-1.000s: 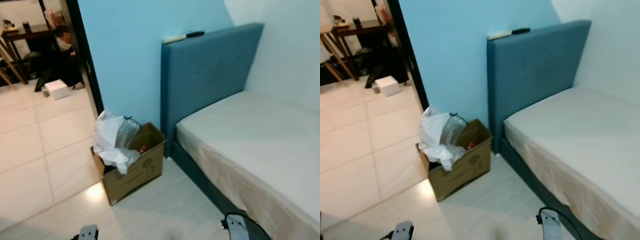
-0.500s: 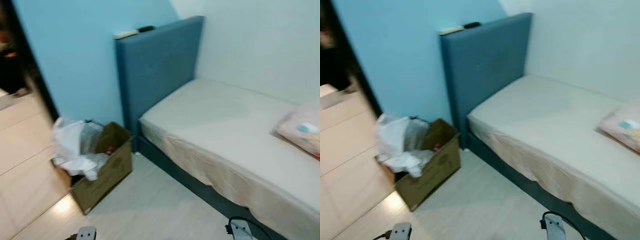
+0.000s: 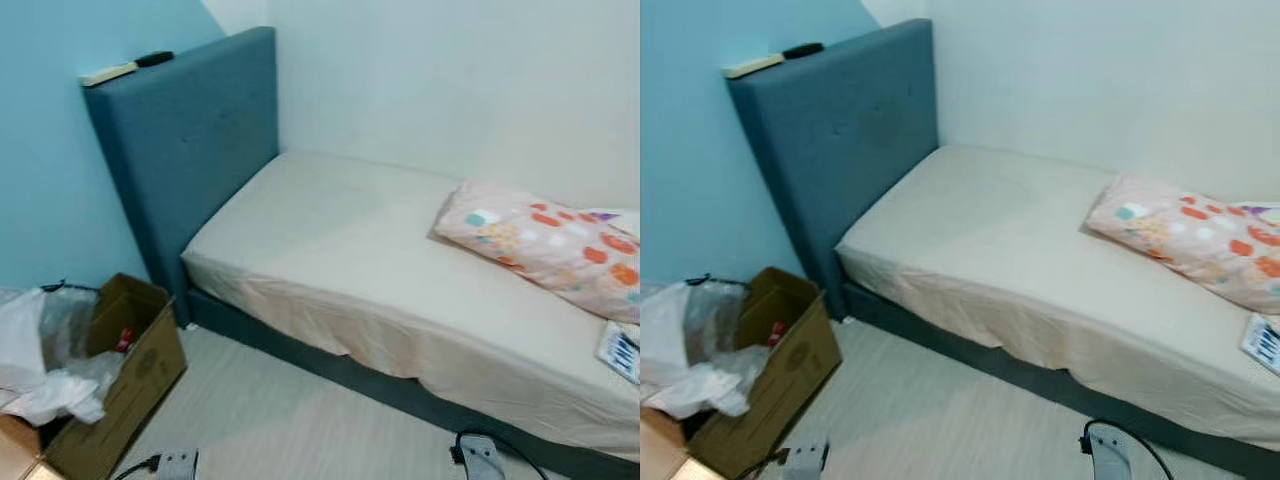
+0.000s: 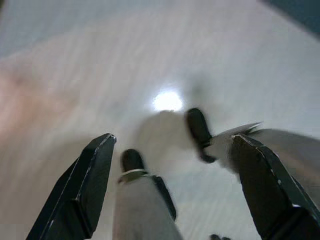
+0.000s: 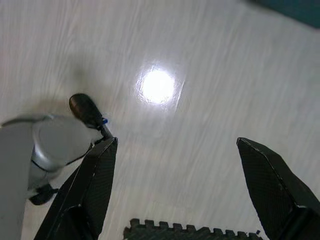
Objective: Clean up the room
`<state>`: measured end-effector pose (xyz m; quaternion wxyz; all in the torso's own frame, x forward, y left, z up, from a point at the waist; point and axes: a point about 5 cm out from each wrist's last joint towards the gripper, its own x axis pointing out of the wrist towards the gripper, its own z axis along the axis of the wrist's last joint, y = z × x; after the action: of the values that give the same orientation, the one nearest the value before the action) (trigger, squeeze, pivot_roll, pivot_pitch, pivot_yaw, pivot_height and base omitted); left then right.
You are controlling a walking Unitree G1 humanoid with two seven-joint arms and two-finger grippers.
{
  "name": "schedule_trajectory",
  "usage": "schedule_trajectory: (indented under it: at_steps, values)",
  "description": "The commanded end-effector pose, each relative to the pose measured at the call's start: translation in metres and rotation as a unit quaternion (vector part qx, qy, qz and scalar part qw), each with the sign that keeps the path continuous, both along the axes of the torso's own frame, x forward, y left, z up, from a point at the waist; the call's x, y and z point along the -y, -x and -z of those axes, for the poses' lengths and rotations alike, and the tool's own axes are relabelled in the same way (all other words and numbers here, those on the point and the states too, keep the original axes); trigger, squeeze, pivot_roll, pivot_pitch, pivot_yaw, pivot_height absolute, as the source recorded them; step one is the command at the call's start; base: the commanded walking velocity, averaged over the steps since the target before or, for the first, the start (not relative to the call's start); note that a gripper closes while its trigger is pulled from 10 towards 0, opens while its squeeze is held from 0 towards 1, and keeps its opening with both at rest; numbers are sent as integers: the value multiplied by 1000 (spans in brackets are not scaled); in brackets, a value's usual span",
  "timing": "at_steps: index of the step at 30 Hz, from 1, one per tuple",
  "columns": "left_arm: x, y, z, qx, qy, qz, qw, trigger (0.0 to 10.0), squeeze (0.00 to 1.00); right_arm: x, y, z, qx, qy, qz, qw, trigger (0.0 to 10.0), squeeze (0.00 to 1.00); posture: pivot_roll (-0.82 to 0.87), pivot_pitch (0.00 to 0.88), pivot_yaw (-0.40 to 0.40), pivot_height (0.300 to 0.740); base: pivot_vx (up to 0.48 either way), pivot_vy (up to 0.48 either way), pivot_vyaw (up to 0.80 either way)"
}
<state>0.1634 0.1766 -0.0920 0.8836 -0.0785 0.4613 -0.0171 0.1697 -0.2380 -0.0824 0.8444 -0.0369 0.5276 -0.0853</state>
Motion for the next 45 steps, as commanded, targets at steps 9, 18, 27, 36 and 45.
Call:
schedule_trajectory:
  at_steps: [9, 18, 27, 36, 45]
  values:
    - [4, 17, 8, -34, 11, 4, 999, 10000, 0, -9, 8, 6, -14, -5, -14, 1000, 10000, 0, -32, 0, -42, 716, 0, -238, -651]
    - [3, 23, 10, -43, 14, 4, 999, 10000, 0, -7, 9, 5, -14, 1, -15, 1000, 10000, 0, -39, 0, -36, 716, 0, -422, 0]
    - [6, 23, 10, -42, 18, 11, 999, 10000, 0, -7, 10, 6, -16, -3, -15, 1000, 10000, 0, -42, 0, -30, 716, 0, -465, -258]
    - [6, 20, 9, -40, 19, 16, 999, 10000, 0, -7, 9, 6, -16, -3, -16, 1000, 10000, 0, -49, 0, -25, 716, 0, -470, -769]
    - [9, 21, 9, -43, 23, 19, 999, 10000, 0, -1, 6, 3, -3, 4, -8, 1000, 10000, 0, -57, 0, -32, 716, 0, -477, -256]
